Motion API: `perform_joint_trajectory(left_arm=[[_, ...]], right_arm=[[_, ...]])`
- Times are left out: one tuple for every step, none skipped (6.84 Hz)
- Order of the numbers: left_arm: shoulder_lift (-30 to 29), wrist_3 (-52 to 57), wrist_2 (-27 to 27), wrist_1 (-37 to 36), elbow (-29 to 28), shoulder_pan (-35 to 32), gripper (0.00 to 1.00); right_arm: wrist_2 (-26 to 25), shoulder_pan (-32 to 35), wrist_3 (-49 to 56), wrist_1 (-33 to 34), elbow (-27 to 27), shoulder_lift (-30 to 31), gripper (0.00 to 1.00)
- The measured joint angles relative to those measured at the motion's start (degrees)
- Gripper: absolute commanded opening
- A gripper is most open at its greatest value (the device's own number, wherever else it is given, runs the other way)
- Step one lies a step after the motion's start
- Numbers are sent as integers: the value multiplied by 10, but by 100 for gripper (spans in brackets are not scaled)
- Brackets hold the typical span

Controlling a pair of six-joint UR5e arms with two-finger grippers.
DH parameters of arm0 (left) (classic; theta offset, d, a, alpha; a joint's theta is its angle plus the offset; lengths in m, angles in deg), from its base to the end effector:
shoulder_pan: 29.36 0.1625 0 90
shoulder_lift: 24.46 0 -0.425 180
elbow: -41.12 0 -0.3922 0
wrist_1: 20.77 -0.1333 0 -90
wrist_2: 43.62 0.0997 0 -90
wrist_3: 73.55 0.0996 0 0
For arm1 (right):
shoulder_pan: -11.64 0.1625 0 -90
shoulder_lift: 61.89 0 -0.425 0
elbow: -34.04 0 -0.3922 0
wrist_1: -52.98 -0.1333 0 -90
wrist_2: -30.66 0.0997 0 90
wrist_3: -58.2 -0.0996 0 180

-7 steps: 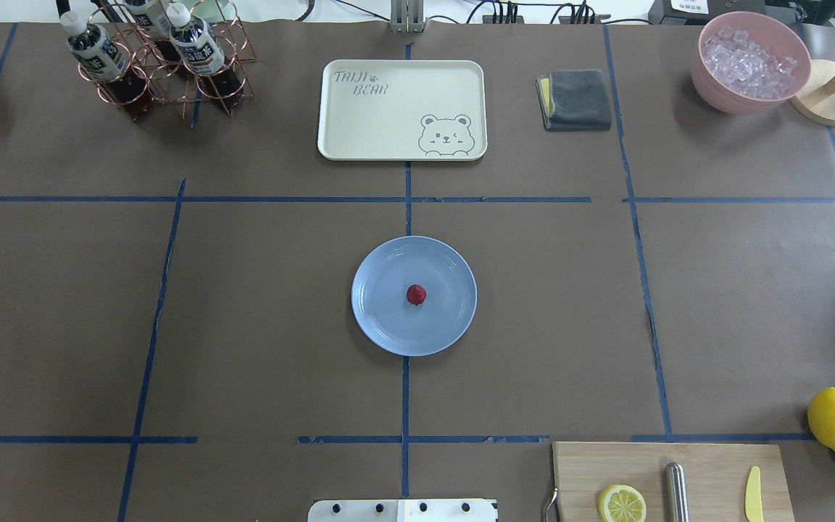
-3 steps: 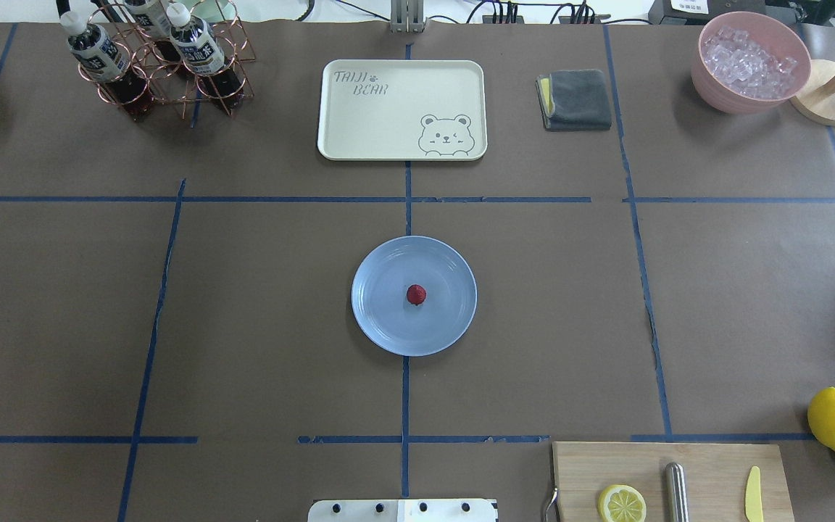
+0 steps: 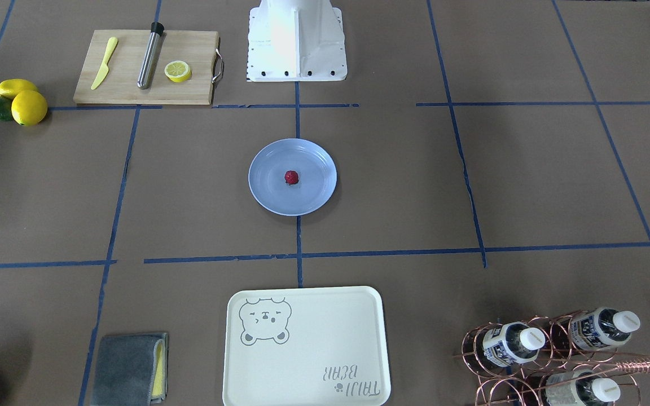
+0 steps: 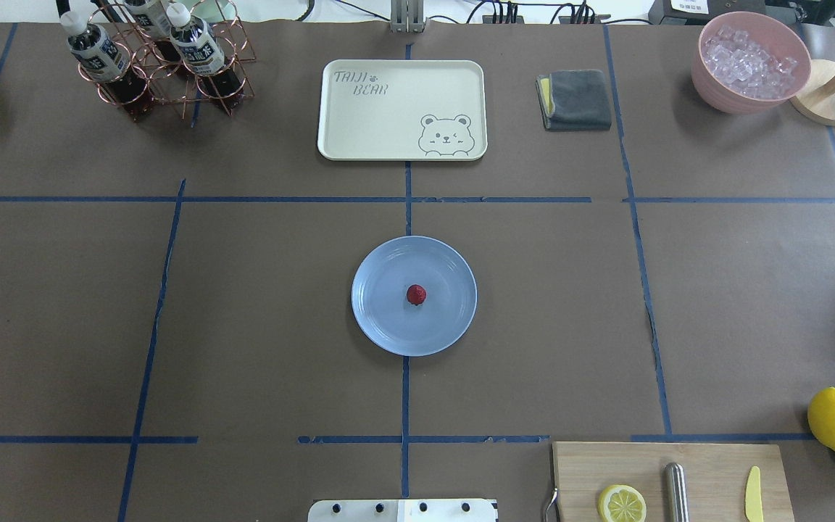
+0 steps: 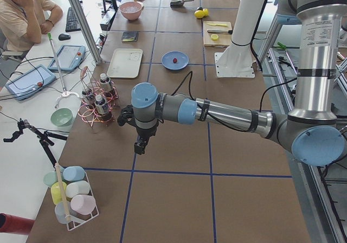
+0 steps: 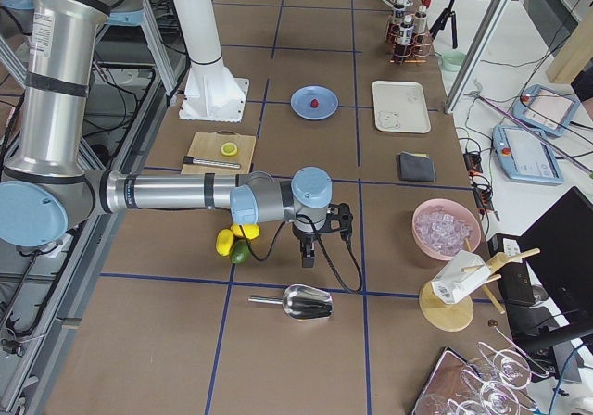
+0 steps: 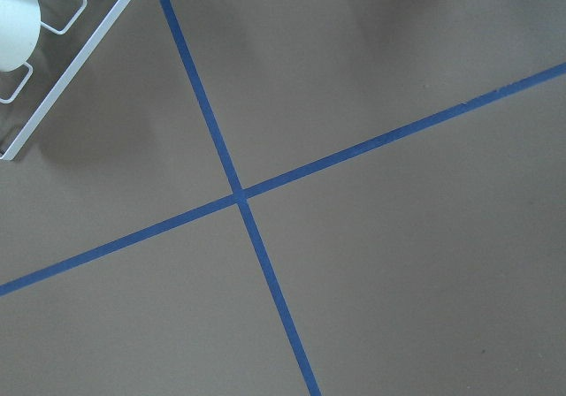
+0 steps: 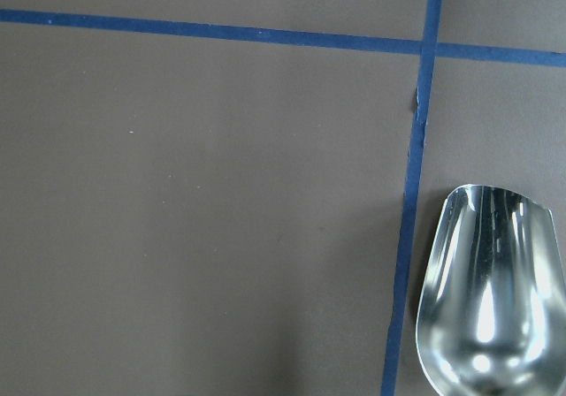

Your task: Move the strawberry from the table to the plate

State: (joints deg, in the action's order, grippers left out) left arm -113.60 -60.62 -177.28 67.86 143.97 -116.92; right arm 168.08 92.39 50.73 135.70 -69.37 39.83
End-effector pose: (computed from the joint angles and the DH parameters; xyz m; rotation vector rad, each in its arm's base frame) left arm -0.0437 -0.4908 0.5584 0.2461 0.7438 0.3251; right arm -0.0075 -0.4189 0.6181 0.0259 -0.8387 -0.0940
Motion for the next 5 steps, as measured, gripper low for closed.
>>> perform_joint_trajectory(left_arm=[[-3, 0, 0, -2, 4, 0, 100], [-5, 0, 0, -3, 5, 0, 100], [-7, 1, 0, -5, 7, 0, 100], [-8, 1, 0, -7, 10, 0, 100], [-9, 0, 0, -8, 14, -1, 100]], right_arm=[[3, 0, 0, 0, -1, 0, 100], [7, -1, 0, -1, -1, 0, 100], [9, -1, 0, 0, -2, 0, 100], [10, -1, 0, -1, -2, 0, 100], [11, -1, 0, 0, -2, 0, 100]])
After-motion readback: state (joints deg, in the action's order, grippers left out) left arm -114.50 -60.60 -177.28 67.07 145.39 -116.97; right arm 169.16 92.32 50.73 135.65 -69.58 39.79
